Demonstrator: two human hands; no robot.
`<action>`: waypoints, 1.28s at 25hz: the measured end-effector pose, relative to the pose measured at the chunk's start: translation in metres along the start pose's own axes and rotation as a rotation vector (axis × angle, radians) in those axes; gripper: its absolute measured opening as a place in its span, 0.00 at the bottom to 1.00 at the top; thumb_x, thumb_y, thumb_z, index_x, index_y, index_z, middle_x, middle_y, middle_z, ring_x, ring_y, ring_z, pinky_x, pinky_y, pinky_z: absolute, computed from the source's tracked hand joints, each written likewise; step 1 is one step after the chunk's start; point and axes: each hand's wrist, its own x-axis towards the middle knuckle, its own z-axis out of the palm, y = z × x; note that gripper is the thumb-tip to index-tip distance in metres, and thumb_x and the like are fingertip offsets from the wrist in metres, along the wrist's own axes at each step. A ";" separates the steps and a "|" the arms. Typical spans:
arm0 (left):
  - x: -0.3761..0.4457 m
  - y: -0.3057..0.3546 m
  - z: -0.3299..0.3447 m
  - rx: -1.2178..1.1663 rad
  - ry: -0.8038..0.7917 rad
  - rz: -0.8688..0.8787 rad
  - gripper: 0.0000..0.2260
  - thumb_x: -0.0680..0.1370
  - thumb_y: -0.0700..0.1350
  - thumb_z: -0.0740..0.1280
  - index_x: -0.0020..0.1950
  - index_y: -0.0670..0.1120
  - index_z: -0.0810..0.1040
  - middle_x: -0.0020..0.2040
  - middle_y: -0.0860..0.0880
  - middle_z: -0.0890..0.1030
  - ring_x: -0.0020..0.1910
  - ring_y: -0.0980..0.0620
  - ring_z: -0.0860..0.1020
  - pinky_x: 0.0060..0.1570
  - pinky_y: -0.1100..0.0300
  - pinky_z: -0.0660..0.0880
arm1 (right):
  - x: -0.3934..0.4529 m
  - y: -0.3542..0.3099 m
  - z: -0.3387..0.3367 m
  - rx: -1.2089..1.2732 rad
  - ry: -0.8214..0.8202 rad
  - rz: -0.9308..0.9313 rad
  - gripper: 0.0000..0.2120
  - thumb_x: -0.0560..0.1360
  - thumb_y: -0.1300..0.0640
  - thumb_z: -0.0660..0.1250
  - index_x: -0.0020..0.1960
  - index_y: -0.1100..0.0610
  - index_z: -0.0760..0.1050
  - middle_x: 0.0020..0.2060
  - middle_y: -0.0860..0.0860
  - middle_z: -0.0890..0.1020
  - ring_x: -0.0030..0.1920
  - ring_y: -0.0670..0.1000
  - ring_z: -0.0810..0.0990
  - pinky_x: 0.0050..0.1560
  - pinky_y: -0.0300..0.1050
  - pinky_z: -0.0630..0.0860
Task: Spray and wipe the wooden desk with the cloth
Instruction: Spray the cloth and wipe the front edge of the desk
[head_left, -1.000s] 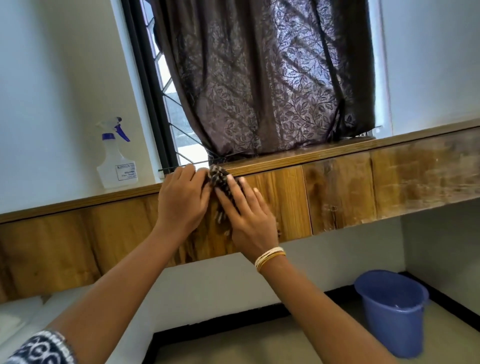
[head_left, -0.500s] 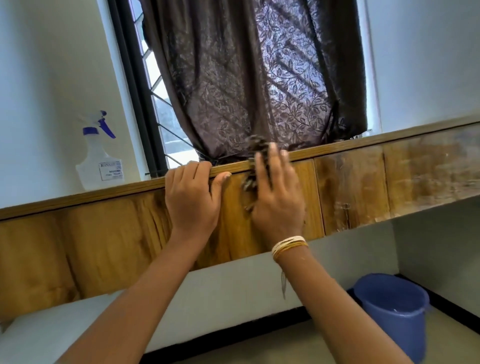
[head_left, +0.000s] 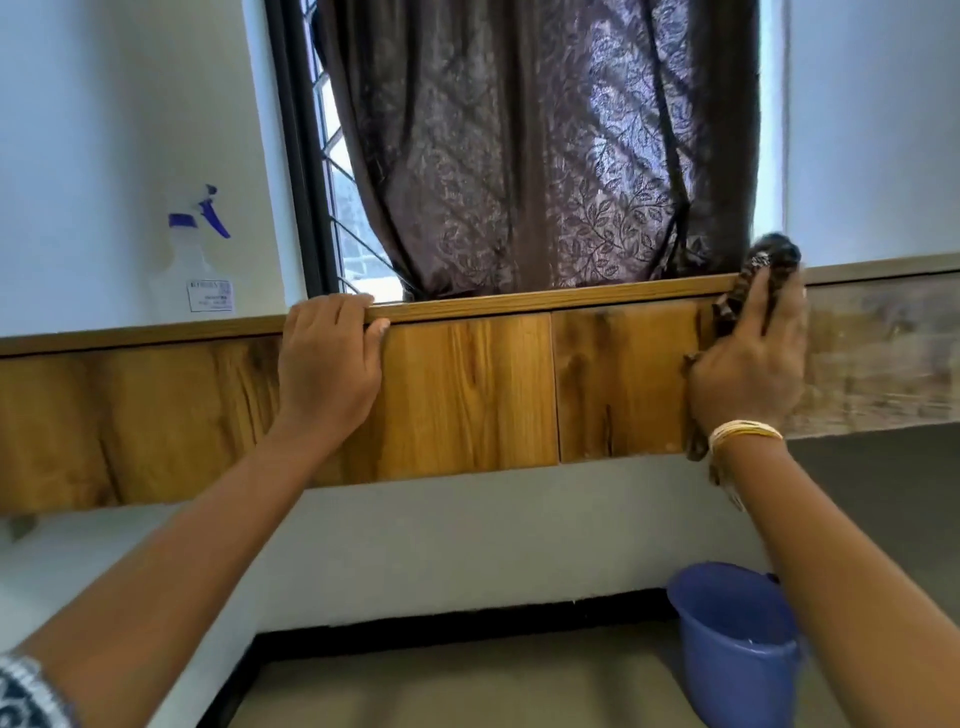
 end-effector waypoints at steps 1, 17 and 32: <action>0.003 0.017 0.000 -0.012 -0.026 0.022 0.16 0.82 0.50 0.58 0.62 0.42 0.76 0.55 0.43 0.80 0.55 0.45 0.75 0.59 0.51 0.69 | 0.004 0.004 -0.003 0.016 0.002 0.059 0.30 0.76 0.62 0.53 0.78 0.60 0.56 0.77 0.61 0.55 0.76 0.64 0.58 0.71 0.62 0.64; 0.028 0.169 0.051 -0.111 -0.045 -0.125 0.14 0.83 0.45 0.57 0.61 0.46 0.80 0.55 0.49 0.83 0.57 0.49 0.77 0.61 0.58 0.67 | 0.040 0.028 -0.006 0.070 -0.055 -0.249 0.20 0.74 0.60 0.58 0.65 0.61 0.71 0.65 0.63 0.72 0.67 0.65 0.69 0.70 0.59 0.65; 0.022 0.127 0.031 -0.069 -0.286 0.222 0.24 0.80 0.43 0.60 0.77 0.48 0.63 0.74 0.49 0.68 0.73 0.49 0.65 0.73 0.51 0.60 | 0.021 0.039 -0.007 0.052 -0.078 -0.176 0.26 0.79 0.58 0.54 0.77 0.56 0.59 0.75 0.59 0.62 0.75 0.62 0.60 0.70 0.60 0.67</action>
